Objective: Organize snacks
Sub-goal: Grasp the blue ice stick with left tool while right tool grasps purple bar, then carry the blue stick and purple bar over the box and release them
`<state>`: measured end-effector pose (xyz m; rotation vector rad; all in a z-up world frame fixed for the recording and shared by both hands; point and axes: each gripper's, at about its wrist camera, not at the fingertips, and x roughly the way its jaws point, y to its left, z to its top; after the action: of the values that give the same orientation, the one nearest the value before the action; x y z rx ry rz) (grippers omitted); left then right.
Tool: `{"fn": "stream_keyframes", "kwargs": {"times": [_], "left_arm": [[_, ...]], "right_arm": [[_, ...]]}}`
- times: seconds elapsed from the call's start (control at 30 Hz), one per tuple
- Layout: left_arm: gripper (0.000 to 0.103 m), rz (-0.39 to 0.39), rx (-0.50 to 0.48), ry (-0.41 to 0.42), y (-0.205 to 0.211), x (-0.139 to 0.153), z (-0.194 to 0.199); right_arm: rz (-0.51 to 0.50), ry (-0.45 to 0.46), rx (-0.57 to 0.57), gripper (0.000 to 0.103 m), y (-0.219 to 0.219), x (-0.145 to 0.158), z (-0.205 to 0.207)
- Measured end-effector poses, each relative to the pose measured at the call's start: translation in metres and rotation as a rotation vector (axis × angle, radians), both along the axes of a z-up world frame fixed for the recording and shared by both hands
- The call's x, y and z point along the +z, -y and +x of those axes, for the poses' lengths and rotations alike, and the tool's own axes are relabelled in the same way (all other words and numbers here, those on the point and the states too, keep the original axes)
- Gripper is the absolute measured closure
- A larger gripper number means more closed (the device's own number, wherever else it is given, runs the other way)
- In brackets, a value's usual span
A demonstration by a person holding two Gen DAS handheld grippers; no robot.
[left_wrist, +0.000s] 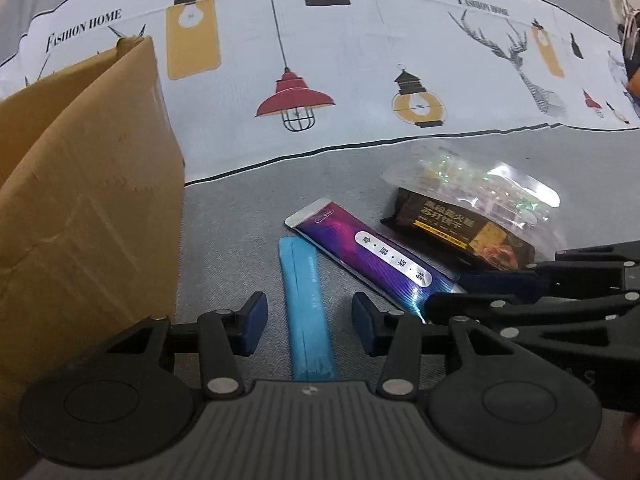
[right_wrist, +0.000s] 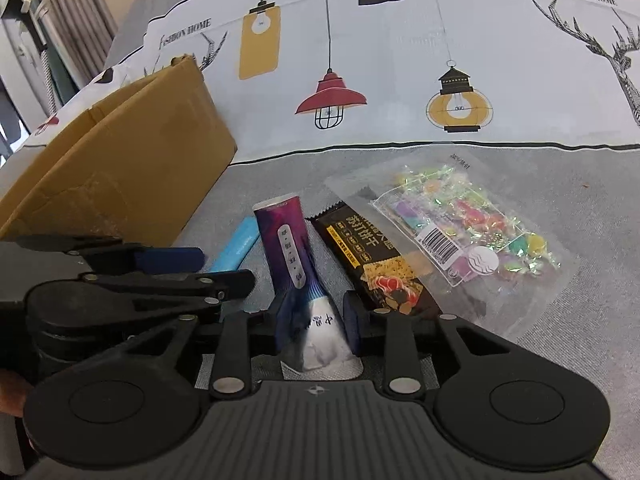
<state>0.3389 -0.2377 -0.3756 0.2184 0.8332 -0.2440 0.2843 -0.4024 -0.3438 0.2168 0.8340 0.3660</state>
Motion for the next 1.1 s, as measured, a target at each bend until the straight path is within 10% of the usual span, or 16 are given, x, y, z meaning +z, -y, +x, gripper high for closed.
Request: {"fn": "stream_keyframes", "kwargs": {"times": [0.1, 0.2, 0.53, 0.6, 0.7, 0.83, 1.1], "left_arm": [[0.057, 0.001, -0.026, 0.02, 0.002, -0.003, -0.003], [0.084, -0.035, -0.072, -0.009, 0.004, -0.001, -0.006], [0.082, -0.076, -0.124, -0.118, 0.002, 0.005, -0.053], [0.078, -0.064, -0.13, -0.103, 0.006, 0.003, -0.053], [0.077, -0.084, -0.115, -0.09, 0.004, -0.001, -0.049], [0.085, -0.086, -0.145, -0.094, -0.001, -0.001, -0.04], [0.089, -0.126, -0.139, -0.163, 0.002, 0.01, -0.047]], "right_arm": [[-0.021, 0.006, 0.027, 0.071, -0.001, 0.0, -0.005], [-0.053, 0.016, 0.046, 0.073, -0.006, 0.001, -0.011], [-0.094, -0.029, -0.07, 0.089, 0.006, 0.011, -0.07], [-0.107, -0.02, -0.08, 0.083, 0.008, 0.01, -0.075], [-0.118, -0.005, -0.075, 0.04, 0.006, 0.006, -0.068], [-0.112, 0.01, -0.042, 0.041, 0.002, -0.005, -0.055], [-0.264, 0.026, -0.018, 0.09, -0.02, -0.004, -0.063]]}}
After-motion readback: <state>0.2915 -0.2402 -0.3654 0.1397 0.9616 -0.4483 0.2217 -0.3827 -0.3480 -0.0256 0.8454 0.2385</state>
